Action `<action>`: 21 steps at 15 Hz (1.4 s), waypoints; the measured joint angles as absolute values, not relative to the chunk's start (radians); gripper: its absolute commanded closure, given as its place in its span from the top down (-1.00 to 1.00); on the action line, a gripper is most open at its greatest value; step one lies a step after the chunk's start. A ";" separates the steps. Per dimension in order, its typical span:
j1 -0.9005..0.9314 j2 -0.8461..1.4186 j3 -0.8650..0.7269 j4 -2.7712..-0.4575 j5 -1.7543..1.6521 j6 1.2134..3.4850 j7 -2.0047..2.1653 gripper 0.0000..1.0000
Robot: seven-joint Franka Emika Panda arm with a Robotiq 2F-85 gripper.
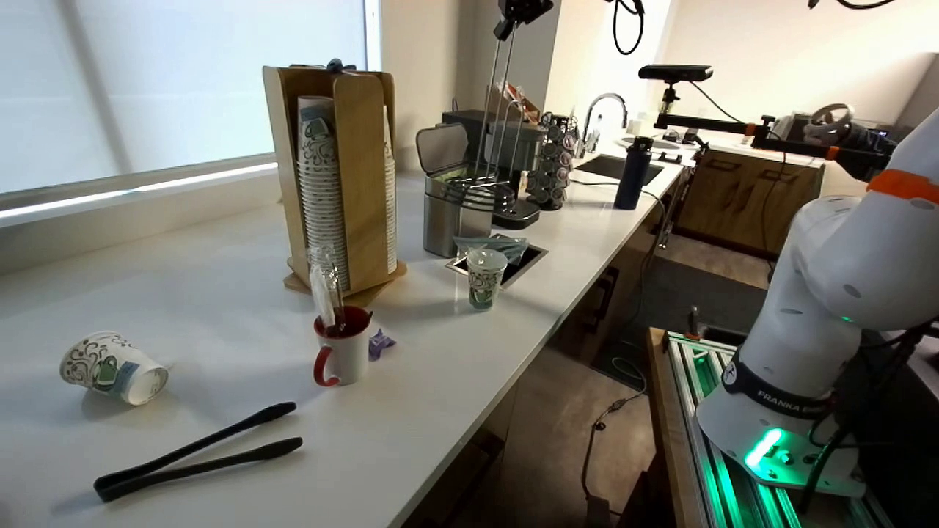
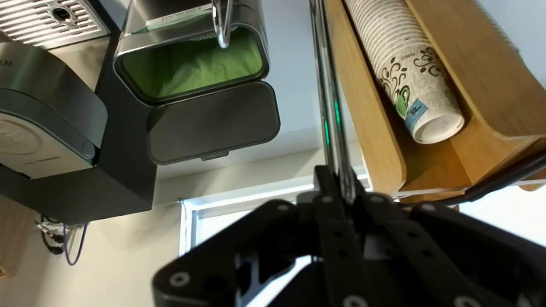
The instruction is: Remove the tongs from the cup, then move the paper towel roll to the left
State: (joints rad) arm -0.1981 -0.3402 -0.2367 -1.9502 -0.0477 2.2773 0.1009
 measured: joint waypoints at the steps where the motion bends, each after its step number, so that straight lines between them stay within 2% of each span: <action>1: -0.198 -0.340 -0.237 -1.950 -0.047 2.277 0.099 -0.85; 3: -0.198 -0.340 -0.237 -1.950 -0.047 2.277 0.099 -0.85; 4: -0.198 -0.340 -0.237 -1.950 -0.047 2.277 0.098 -0.96; 8: -0.200 -0.329 -0.225 -1.946 -0.056 2.277 0.091 -0.96; 13: -0.190 -0.315 -0.136 -1.878 -0.156 2.273 0.050 -0.96; 21: -0.030 -0.284 -0.115 -1.760 0.017 2.273 -0.238 -0.96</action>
State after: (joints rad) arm -0.0299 -0.2843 -0.1151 -1.7596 0.0172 2.2730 -0.2379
